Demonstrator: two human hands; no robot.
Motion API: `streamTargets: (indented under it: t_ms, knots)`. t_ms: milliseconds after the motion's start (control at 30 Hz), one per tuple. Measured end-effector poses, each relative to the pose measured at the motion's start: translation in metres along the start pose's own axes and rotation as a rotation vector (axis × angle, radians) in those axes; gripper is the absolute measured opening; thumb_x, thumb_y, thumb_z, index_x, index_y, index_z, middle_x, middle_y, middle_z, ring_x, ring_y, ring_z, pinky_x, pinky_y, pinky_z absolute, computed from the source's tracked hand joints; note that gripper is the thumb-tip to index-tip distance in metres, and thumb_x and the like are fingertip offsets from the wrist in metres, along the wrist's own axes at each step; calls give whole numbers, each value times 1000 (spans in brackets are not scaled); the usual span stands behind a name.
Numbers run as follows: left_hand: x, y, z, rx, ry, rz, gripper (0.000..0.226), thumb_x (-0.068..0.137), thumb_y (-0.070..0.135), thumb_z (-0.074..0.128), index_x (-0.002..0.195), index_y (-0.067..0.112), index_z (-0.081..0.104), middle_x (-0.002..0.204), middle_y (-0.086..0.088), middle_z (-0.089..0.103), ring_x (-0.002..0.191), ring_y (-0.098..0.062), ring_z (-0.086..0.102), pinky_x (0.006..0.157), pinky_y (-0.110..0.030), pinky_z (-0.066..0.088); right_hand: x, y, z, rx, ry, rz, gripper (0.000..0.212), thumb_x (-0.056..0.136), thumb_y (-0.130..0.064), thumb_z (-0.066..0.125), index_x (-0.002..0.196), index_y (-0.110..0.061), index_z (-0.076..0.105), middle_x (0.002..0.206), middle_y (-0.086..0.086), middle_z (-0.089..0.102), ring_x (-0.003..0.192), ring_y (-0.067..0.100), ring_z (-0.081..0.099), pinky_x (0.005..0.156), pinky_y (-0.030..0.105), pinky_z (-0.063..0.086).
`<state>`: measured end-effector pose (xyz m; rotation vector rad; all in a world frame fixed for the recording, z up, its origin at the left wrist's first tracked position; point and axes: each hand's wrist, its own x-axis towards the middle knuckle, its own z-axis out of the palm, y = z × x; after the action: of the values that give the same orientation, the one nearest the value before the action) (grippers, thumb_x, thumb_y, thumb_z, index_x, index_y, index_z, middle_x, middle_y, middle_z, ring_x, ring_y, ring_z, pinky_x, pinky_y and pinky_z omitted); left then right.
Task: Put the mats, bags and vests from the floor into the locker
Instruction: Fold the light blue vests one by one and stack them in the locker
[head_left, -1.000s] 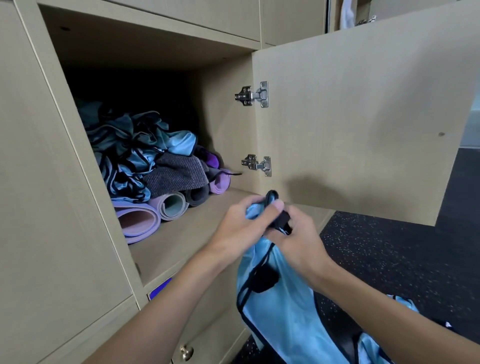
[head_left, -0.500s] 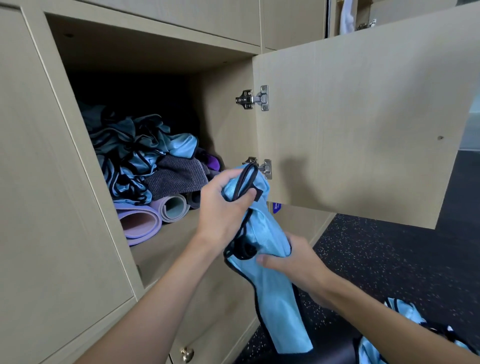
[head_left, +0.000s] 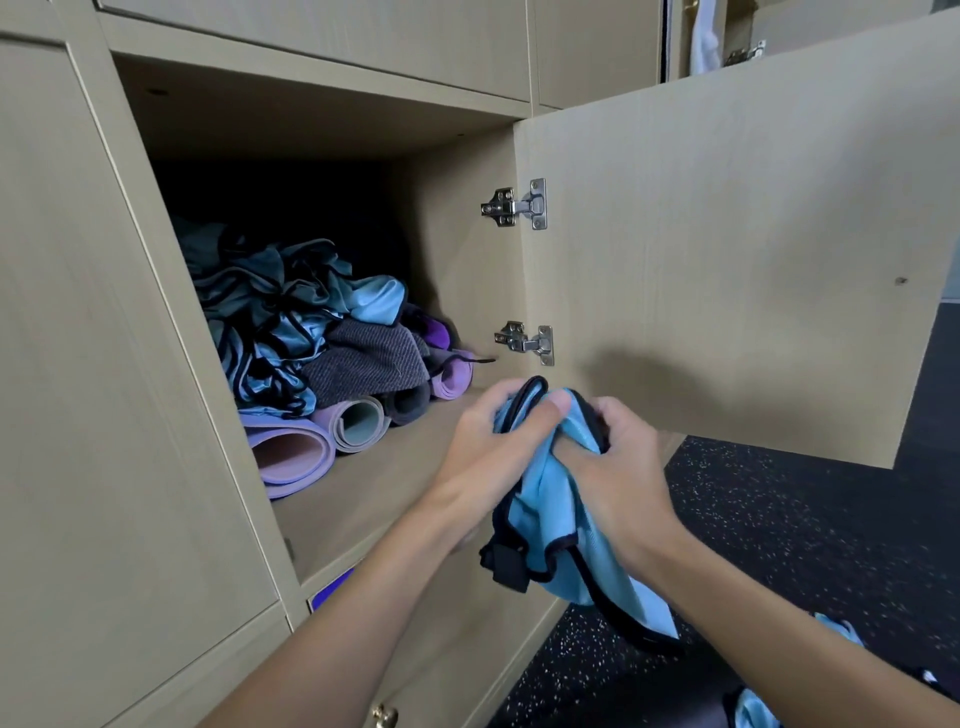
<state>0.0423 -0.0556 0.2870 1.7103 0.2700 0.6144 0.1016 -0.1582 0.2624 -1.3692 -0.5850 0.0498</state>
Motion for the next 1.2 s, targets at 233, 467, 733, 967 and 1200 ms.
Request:
streamTargets:
  t_ms: [233,467,733,967,1200]
  knots:
    - [20,0,-11,-154,195,75,14,84,1,73,95,9,72,94,-20,73,81,-30,68,85,-56,57,16,10,-1,-64,-289,-42,42,90,-24,68,128,-39,59,128,-13,59,118,5,56,103,41,47]
    - [65,12,-44,-88,397,379,15,87,6,72,95,18,70,90,-2,72,83,-17,68,84,-44,59,40,32,3,226,-437,533,75,79,-66,57,144,-57,21,139,-15,51,113,27,63,82,56,56]
    - [109,-14,-60,250,326,433,59,85,10,76,126,25,35,109,22,59,95,-1,64,86,-21,51,127,17,58,403,-511,220,105,71,-56,77,152,-44,11,146,-8,49,126,14,56,112,50,38]
    - [161,-18,-76,402,232,400,53,86,10,71,120,22,32,99,18,58,88,-1,63,72,-21,53,187,12,101,213,-438,62,47,88,-24,70,129,-40,52,113,-16,70,104,4,67,92,31,55]
    - [200,-35,-100,593,348,270,74,67,51,75,124,47,28,125,24,50,126,-3,42,112,-42,36,246,25,138,27,-195,-71,31,80,-5,65,99,-29,69,86,2,72,81,24,70,73,39,60]
